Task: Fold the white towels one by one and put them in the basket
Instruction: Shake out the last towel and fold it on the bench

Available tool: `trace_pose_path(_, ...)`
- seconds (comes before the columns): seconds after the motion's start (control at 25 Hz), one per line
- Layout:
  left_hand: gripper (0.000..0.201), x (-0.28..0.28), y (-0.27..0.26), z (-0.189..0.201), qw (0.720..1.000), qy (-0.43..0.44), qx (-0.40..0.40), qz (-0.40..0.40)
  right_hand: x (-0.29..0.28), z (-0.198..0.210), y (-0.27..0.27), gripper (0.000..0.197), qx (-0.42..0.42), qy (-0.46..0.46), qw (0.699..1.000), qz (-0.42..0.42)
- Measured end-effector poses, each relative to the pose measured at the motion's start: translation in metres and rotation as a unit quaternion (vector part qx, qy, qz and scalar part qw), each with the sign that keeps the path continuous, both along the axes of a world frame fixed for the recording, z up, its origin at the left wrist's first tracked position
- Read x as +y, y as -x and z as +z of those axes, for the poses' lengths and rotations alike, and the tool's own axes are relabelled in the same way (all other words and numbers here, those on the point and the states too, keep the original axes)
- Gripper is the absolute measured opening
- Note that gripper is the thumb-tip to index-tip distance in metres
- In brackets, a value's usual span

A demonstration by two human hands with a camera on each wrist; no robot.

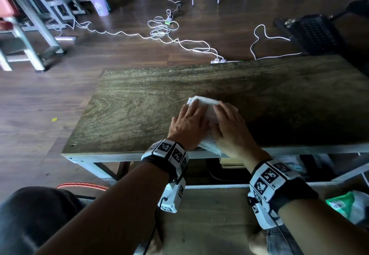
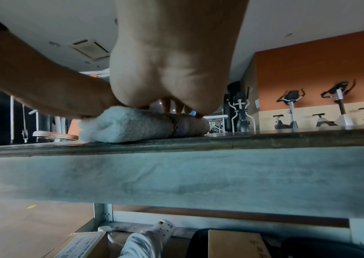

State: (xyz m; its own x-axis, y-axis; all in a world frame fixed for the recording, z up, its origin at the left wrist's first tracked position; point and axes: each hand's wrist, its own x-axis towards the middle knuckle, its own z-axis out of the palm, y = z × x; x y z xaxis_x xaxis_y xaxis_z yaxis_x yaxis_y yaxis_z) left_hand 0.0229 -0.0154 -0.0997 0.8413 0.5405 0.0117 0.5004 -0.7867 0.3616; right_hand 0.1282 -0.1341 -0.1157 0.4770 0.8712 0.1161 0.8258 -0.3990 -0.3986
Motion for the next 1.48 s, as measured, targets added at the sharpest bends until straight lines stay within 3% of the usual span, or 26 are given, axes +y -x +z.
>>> trace_pose_path(0.24,0.061,0.005,0.0,-0.016,0.994,0.076,-0.007,0.077,-0.003,-0.004,-0.002,0.067,0.046,0.058,0.997,-0.009)
trace_pose_path(0.44,0.051,0.015,-0.005,-0.003,0.981,0.118,-0.075,0.137,-0.005,0.011,-0.002,0.092,0.221,0.01,0.971,-0.093)
trace_pose_path(0.52,0.045,0.011,-0.004,0.006,0.976,0.103,-0.048,0.185,-0.004,0.013,-0.003,0.092,0.241,-0.007,0.963,-0.12)
trace_pose_path(0.68,0.05,0.011,0.003,0.012,0.961,0.114,0.014,0.251,0.002,0.013,-0.003,0.083,0.24,-0.016,0.955,-0.175)
trace_pose_path(0.92,0.041,0.022,0.017,0.018,0.968,0.151,0.007,0.2,0.009,0.033,-0.002,0.047,0.272,-0.015,0.946,-0.175)
trace_pose_path(1.04,0.041,0.015,0.025,0.028,0.965,0.182,-0.021,0.188,0.004,0.048,0.009,0.029,0.366,-0.103,0.914,-0.138)
trace_pose_path(1.16,0.04,0.015,0.034,0.039,0.92,0.298,-0.132,0.216,-0.003,0.07,0.026,0.034,0.411,-0.186,0.885,-0.112)
trace_pose_path(1.28,0.047,0.002,0.048,0.059,0.847,0.423,-0.239,0.214,-0.009,0.101,0.035,0.031,0.413,-0.239,0.872,-0.11)
trace_pose_path(1.4,0.043,-0.008,0.066,0.083,0.767,0.541,-0.306,0.162,-0.017,0.133,0.04,0.027,0.41,-0.267,0.866,-0.099)
trace_pose_path(1.48,0.044,-0.011,0.084,0.099,0.755,0.543,-0.335,0.152,-0.019,0.153,0.05,0.03,0.41,-0.261,0.871,-0.074)
